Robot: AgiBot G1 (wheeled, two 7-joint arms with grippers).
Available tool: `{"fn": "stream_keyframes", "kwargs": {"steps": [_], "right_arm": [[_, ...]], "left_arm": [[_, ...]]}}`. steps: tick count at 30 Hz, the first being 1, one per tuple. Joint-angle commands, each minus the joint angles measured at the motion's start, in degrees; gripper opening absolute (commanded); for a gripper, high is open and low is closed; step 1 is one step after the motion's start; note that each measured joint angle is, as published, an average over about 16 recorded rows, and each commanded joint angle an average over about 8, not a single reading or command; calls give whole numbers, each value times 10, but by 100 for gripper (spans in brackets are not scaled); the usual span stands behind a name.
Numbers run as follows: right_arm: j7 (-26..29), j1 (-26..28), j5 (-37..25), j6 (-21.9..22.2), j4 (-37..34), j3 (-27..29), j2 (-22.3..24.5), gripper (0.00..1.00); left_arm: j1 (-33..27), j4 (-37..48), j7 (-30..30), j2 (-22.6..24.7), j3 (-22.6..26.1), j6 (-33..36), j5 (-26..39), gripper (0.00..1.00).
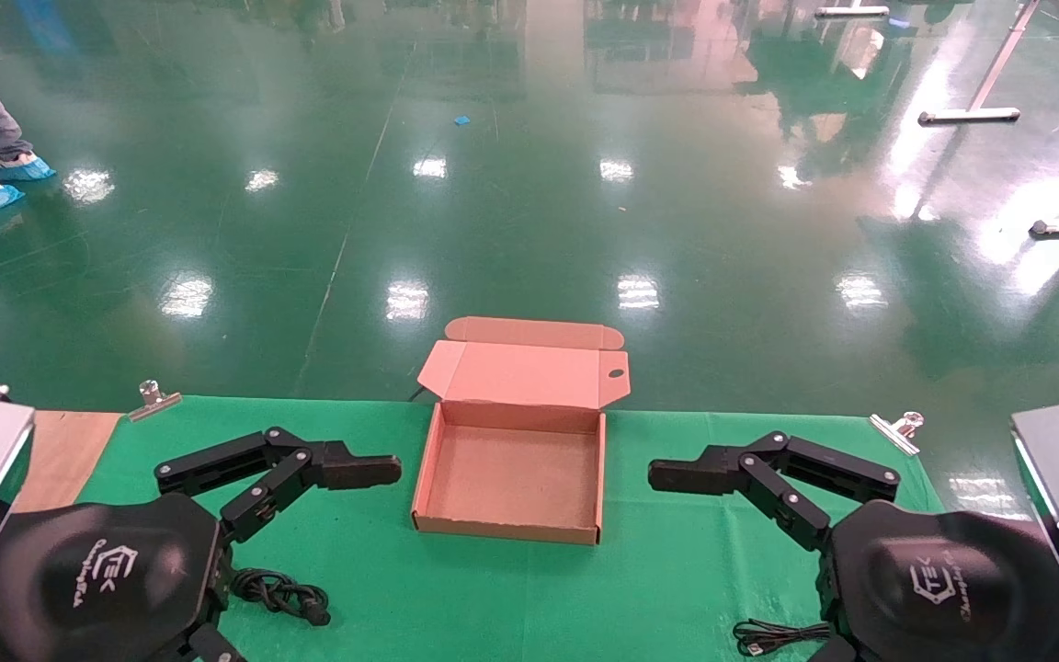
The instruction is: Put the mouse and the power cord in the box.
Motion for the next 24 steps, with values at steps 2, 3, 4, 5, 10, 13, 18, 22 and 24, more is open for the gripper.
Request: {"fn": "stream_keyframes", "kwargs": {"steps": [2, 3, 4, 5, 10, 13, 18, 22, 24], "right_arm": [[0, 0, 0, 0, 0, 0, 0, 100], [0, 0, 0, 0, 0, 0, 0, 100], [0, 0, 0, 0, 0, 0, 0, 100], [0, 0, 0, 0, 0, 0, 0, 100], [0, 0, 0, 0, 0, 0, 0, 100], [0, 0, 0, 0, 0, 0, 0, 100], [0, 0, 0, 0, 0, 0, 0, 100], [0, 0, 0, 0, 0, 0, 0, 100], [0, 0, 0, 0, 0, 0, 0, 100]], "left_arm": [[0, 0, 0, 0, 0, 0, 0, 100], [0, 0, 0, 0, 0, 0, 0, 100], [0, 0, 0, 0, 0, 0, 0, 100], [0, 0, 0, 0, 0, 0, 0, 100], [0, 0, 0, 0, 0, 0, 0, 100], [0, 0, 0, 0, 0, 0, 0, 100], [0, 0, 0, 0, 0, 0, 0, 100], [0, 0, 0, 0, 0, 0, 0, 100], [0, 0, 0, 0, 0, 0, 0, 100]]}}
